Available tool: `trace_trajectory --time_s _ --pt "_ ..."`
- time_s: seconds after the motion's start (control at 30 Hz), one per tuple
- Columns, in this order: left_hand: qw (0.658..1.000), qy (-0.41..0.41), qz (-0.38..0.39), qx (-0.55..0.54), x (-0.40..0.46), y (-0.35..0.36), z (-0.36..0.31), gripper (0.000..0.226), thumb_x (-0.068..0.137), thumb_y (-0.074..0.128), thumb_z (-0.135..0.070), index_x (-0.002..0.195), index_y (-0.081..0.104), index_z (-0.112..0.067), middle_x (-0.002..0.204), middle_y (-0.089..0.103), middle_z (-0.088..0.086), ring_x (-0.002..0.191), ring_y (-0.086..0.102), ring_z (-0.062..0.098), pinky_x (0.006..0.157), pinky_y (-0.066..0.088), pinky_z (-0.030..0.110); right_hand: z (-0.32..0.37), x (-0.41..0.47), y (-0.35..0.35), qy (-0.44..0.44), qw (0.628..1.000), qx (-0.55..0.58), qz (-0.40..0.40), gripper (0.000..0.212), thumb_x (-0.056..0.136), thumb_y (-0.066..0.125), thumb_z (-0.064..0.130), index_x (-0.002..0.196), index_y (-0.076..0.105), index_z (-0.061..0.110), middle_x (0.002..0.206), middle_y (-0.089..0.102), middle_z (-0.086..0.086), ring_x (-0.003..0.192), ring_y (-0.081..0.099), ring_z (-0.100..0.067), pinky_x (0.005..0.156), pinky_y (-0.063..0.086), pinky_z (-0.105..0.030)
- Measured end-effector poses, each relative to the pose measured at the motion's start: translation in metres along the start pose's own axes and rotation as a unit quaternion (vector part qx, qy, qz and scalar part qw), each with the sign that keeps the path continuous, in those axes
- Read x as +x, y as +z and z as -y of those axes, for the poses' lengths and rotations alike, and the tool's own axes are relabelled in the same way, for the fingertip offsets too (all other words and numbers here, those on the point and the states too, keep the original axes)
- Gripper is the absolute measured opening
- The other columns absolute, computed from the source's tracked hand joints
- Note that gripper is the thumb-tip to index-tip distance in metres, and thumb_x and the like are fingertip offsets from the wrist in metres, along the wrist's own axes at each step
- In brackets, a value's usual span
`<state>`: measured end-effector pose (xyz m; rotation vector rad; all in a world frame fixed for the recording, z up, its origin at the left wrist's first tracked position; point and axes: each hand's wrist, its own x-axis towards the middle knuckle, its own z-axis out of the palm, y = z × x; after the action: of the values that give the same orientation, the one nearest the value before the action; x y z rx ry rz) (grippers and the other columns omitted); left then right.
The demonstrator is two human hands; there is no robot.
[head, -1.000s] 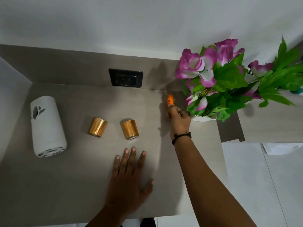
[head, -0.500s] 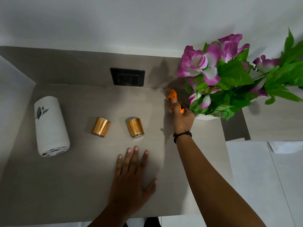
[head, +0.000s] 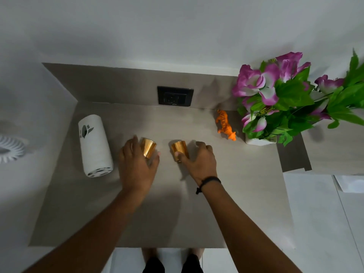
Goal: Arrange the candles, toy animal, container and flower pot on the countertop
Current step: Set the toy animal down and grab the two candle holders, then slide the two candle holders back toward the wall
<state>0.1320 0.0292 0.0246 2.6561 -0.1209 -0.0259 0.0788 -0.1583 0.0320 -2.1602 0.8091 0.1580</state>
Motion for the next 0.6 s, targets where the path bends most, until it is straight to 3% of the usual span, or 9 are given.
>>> trace_trajectory --time_s 0.1,0.17,0.23,0.3,0.4,0.6 --pt "0.99 -0.058 0.112 0.06 0.036 -0.013 -0.003 0.094 0.089 0.081 -0.056 0.159 0.049 -0.002 0.149 0.061 0.028 0.139 0.055 0.047 0.116 0.044 0.053 0.017 0.015 0.004 -0.002 0.999 -0.029 0.035 0.063 0.084 0.08 0.061 0.119 0.066 0.011 0.111 0.066 -0.005 0.109 0.062 -0.027 0.083 0.04 -0.03" --pt "0.987 -0.05 0.143 0.052 0.047 -0.014 -0.003 0.069 0.088 0.084 -0.05 0.138 0.067 -0.006 0.134 0.072 0.022 0.125 0.065 0.044 0.106 0.053 0.049 0.02 0.018 0.006 -0.009 0.999 -0.029 0.029 0.038 0.086 0.081 0.054 0.094 0.062 0.022 0.085 0.058 0.007 0.093 0.061 -0.024 0.077 0.038 -0.03" --pt "0.988 -0.047 0.149 0.017 0.051 -0.013 -0.004 0.052 0.088 0.086 -0.042 0.124 0.073 -0.007 0.126 0.076 0.019 0.118 0.07 0.041 0.099 0.057 0.047 0.022 0.019 0.007 -0.017 0.999 -0.029 0.024 0.037 0.086 0.082 0.05 0.083 0.053 0.027 0.077 0.052 0.01 0.086 0.058 -0.023 0.074 0.038 -0.03" --pt "0.99 -0.062 0.121 -0.04 0.05 -0.01 -0.008 0.049 0.088 0.087 -0.035 0.127 0.072 -0.01 0.126 0.077 0.016 0.117 0.071 0.04 0.097 0.055 0.043 0.019 0.021 0.007 -0.011 1.0 -0.018 0.002 0.035 0.084 0.082 0.049 0.093 0.061 0.022 0.09 0.065 0.001 0.093 0.064 -0.027 0.077 0.041 -0.031" --pt "0.985 -0.076 0.054 -0.146 0.049 -0.002 -0.015 0.054 0.09 0.087 -0.031 0.137 0.066 -0.015 0.13 0.077 0.01 0.119 0.071 0.034 0.094 0.05 0.032 0.016 0.03 0.006 -0.015 0.997 0.039 -0.065 0.058 0.08 0.085 0.041 0.125 0.065 0.01 0.12 0.073 -0.011 0.11 0.069 -0.031 0.086 0.053 -0.037" --pt "0.966 -0.075 0.004 -0.248 0.084 0.023 -0.032 0.056 0.092 0.086 -0.028 0.139 0.064 -0.008 0.135 0.075 0.012 0.126 0.069 0.031 0.101 0.048 0.028 0.02 0.074 0.005 -0.044 0.978 0.123 -0.16 0.054 0.082 0.087 0.02 0.128 0.063 0.007 0.124 0.075 -0.013 0.115 0.071 -0.03 0.091 0.052 -0.027"
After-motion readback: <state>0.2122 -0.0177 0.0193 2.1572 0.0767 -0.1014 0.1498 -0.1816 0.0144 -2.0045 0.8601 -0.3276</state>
